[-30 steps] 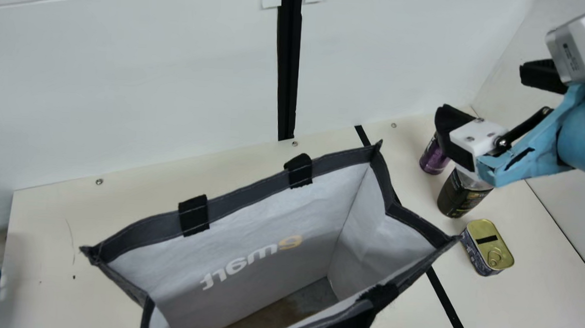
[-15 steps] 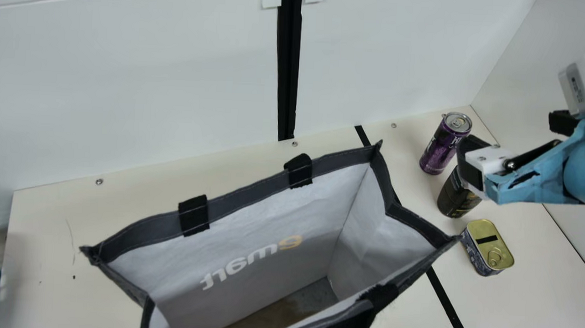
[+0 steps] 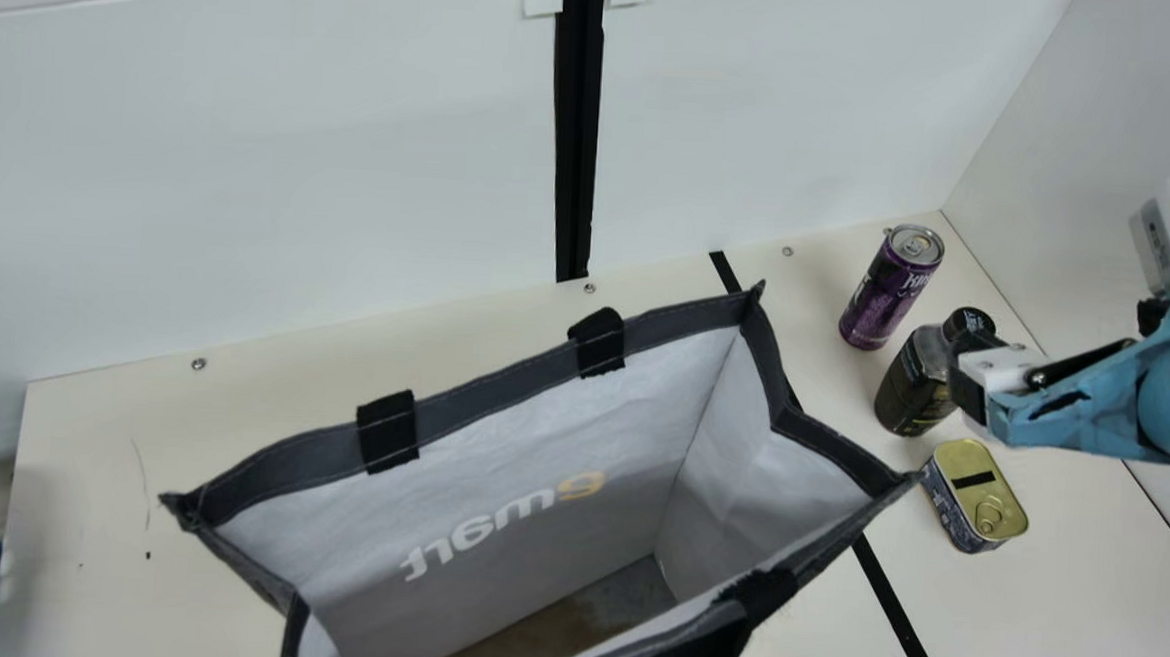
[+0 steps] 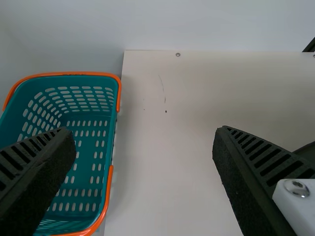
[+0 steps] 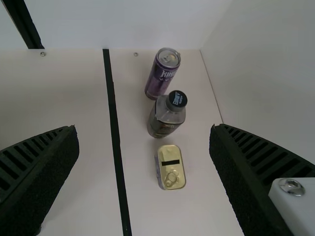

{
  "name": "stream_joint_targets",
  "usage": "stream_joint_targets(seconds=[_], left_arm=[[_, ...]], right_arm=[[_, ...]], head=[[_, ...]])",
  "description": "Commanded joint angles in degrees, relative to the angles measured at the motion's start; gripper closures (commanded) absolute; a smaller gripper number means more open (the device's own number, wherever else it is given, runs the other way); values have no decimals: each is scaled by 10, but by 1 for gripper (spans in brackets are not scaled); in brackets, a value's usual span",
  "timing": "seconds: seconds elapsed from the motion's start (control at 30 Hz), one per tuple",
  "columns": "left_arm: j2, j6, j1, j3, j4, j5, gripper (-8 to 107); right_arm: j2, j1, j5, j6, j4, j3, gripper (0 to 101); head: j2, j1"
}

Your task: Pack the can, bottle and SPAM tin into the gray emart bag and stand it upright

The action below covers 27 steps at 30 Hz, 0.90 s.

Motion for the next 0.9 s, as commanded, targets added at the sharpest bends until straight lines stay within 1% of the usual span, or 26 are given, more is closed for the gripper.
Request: stream_joint_targets(seconds=[0.0, 0.13, 0.87], left_arm=[[0, 0, 0, 0, 0, 0, 9], [0, 0, 0, 0, 0, 0, 9], [1, -1, -1, -1, 1, 0, 9]], right_arm=[[-3, -4, 0, 2, -2, 10, 6], [-11, -11, 0, 6, -2, 25, 6], [-11, -11, 0, 8, -4, 26, 6]], head=[[0, -13], [0, -13], [0, -13]])
